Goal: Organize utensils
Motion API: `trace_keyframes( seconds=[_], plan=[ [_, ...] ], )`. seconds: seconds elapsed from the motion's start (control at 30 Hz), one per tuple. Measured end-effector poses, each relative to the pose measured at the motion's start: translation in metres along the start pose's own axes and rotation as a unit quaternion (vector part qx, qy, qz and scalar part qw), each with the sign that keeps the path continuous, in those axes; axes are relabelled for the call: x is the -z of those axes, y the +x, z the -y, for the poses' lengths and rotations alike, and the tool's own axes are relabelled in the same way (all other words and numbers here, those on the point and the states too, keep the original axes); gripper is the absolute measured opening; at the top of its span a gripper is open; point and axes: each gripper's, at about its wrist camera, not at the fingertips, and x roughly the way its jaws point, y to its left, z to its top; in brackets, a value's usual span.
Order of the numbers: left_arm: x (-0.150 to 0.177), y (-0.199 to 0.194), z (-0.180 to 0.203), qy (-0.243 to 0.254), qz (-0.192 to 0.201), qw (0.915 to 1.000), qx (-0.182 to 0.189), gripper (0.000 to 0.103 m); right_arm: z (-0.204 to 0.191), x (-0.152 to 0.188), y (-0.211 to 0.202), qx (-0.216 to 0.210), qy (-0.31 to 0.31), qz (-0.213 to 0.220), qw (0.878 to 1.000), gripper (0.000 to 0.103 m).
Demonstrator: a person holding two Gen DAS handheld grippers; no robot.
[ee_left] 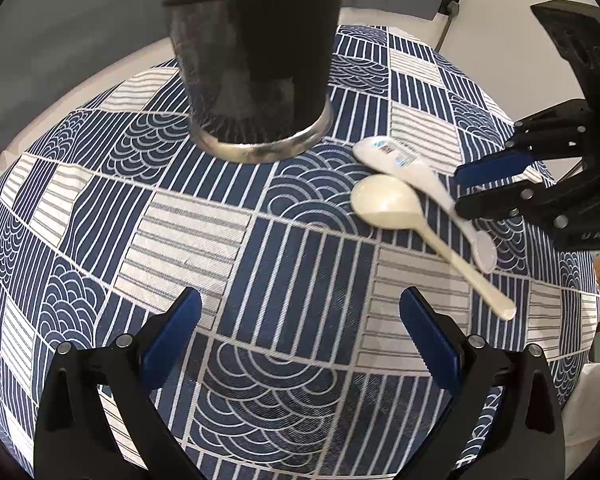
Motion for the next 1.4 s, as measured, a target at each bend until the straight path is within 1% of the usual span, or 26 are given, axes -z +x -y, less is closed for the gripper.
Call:
trace_keyframes(
  seconds=[0.1, 0.27, 0.33, 0.43, 0.5, 0.57, 0.67, 0.7, 0.77, 0.83, 1.0, 1.07, 1.1, 1.13, 1.17, 1.23, 1.27, 1.3, 1.4],
  plan=[
    [-0.002, 0.002, 0.007, -0.002, -0.005, 0.9999, -0.012, 0.097, 0.002, -0.002, 0.003, 0.0, -0.001, -0.004, 1.0, 0.024],
    [-0.003, 0.008, 0.018, -0.036, -0.013, 0.9991, -0.017, 0.097, 0.003, -0.004, 0.006, -0.003, -0.011, -0.008, 1.0, 0.024],
    [-0.003, 0.007, 0.025, -0.045, -0.005, 0.9987, -0.025, 0.097, 0.005, -0.005, 0.006, -0.008, -0.016, -0.009, 1.0, 0.024],
    [-0.005, 0.005, 0.036, -0.07, -0.001, 0.9973, -0.02, 0.097, 0.008, -0.006, 0.005, -0.009, -0.029, -0.011, 0.999, 0.024],
    [-0.006, 0.006, 0.042, -0.08, 0.004, 0.9963, -0.032, 0.097, 0.011, -0.007, 0.006, -0.012, -0.036, -0.014, 0.999, 0.024],
    [-0.007, 0.008, 0.046, -0.103, 0.002, 0.9941, -0.035, 0.097, 0.012, -0.009, 0.006, -0.015, -0.043, -0.016, 0.999, 0.024],
    [-0.009, 0.012, 0.051, -0.122, -0.001, 0.9914, -0.046, 0.097, 0.014, -0.01, 0.005, -0.015, -0.051, -0.015, 0.998, 0.024],
    [-0.009, 0.013, 0.053, -0.122, -0.002, 0.9913, -0.048, 0.097, 0.015, -0.011, 0.004, -0.018, -0.052, -0.014, 0.998, 0.024],
    [-0.01, 0.017, 0.06, -0.116, -0.009, 0.991, -0.067, 0.097, 0.017, -0.012, 0.004, -0.021, -0.054, -0.013, 0.998, 0.024],
    [-0.013, 0.022, 0.062, -0.122, -0.015, 0.9897, -0.074, 0.097, 0.017, -0.013, 0.004, -0.023, -0.056, -0.012, 0.998, 0.024],
    [-0.016, 0.026, 0.056, -0.167, -0.016, 0.9812, -0.095, 0.098, 0.018, -0.018, 0.007, -0.031, -0.056, -0.015, 0.998, 0.025],
    [-0.015, 0.027, 0.052, -0.191, -0.016, 0.9771, -0.091, 0.099, 0.018, -0.02, 0.008, -0.027, -0.057, -0.016, 0.998, 0.028],
    [-0.015, 0.027, 0.052, -0.195, -0.017, 0.9758, -0.098, 0.098, 0.018, -0.021, 0.009, -0.026, -0.055, -0.019, 0.998, 0.032],
    [-0.015, 0.029, 0.054, -0.192, -0.025, 0.9742, -0.117, 0.099, 0.02, -0.023, 0.01, -0.021, -0.052, -0.022, 0.998, 0.037],
    [-0.015, 0.029, 0.055, -0.187, -0.022, 0.9743, -0.124, 0.099, 0.02, -0.023, 0.01, -0.018, -0.052, -0.024, 0.998, 0.039],
    [-0.014, 0.028, 0.055, -0.198, -0.02, 0.9721, -0.124, 0.099, 0.022, -0.025, 0.011, -0.019, -0.048, -0.028, 0.998, 0.042],
    [-0.014, 0.028, 0.054, -0.208, -0.025, 0.9696, -0.127, 0.099, 0.024, -0.026, 0.012, -0.017, -0.042, -0.031, 0.998, 0.045],
    [-0.012, 0.026, 0.053, -0.216, -0.026, 0.9675, -0.128, 0.099, 0.026, -0.027, 0.014, -0.013, -0.035, -0.034, 0.999, 0.052],
    [-0.011, 0.026, 0.054, -0.22, -0.02, 0.9665, -0.131, 0.099, 0.031, -0.029, 0.018, -0.006, -0.02, -0.042, 0.999, 0.064]
  ],
)
